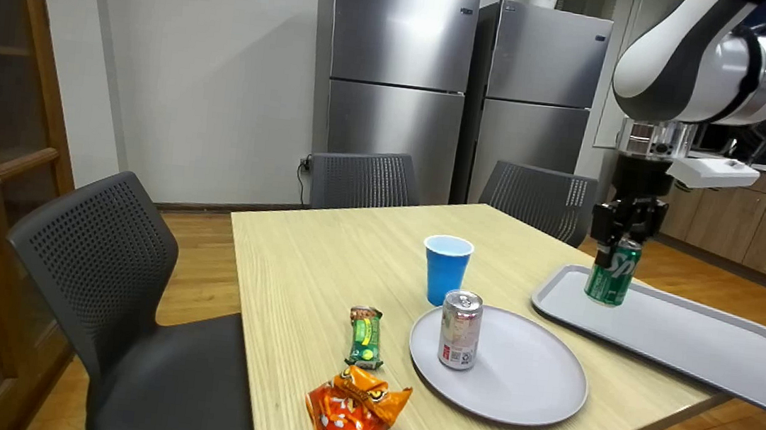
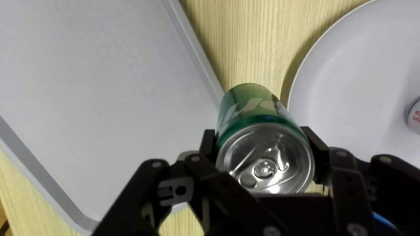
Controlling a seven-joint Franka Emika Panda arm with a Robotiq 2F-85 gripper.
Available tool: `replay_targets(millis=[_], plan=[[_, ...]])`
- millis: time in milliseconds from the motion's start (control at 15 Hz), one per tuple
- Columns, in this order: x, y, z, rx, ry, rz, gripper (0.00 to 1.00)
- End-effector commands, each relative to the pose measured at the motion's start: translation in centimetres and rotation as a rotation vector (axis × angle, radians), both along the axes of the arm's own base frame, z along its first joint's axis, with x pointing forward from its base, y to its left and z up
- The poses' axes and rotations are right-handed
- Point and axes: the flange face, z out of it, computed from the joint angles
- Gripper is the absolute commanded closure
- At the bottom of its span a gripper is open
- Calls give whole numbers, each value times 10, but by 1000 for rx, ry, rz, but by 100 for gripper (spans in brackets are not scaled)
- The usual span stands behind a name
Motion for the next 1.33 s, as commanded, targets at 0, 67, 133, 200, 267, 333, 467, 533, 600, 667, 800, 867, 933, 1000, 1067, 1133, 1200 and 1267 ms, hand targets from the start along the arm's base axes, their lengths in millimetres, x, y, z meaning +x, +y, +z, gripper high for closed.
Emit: replay_targets(millis=[0, 67, 133, 200, 267, 333, 467, 533, 600, 667, 800, 867, 933, 1000, 1067, 1133, 1200, 1267], plan=[[-10, 30, 10, 10, -16, 93, 61], [-12, 38, 9, 14, -12, 119, 61], [-13, 44, 7, 15, -12, 147, 61], [-14, 52, 4, 24, -9, 187, 61], [-16, 58, 1, 26, -8, 228, 61], [-17, 63, -2, 14, -8, 251, 61], [-18, 73, -8, 7, -15, 309, 61], [-19, 78, -10, 13, -18, 335, 61], [-20, 83, -12, 18, -28, 375, 61], [-22, 88, -14, 23, -33, 413, 61], [-23, 96, -17, 32, -41, 483, 61], [-24, 100, -19, 37, -46, 516, 61], [-26, 103, -21, 43, -48, 550, 61], [-27, 106, -23, 47, -49, 585, 61], [-29, 109, -25, 50, -49, 615, 61], [-30, 112, -27, 51, -48, 644, 61], [-31, 114, -30, 49, -48, 671, 61], [-32, 115, -31, 49, -47, 693, 61]])
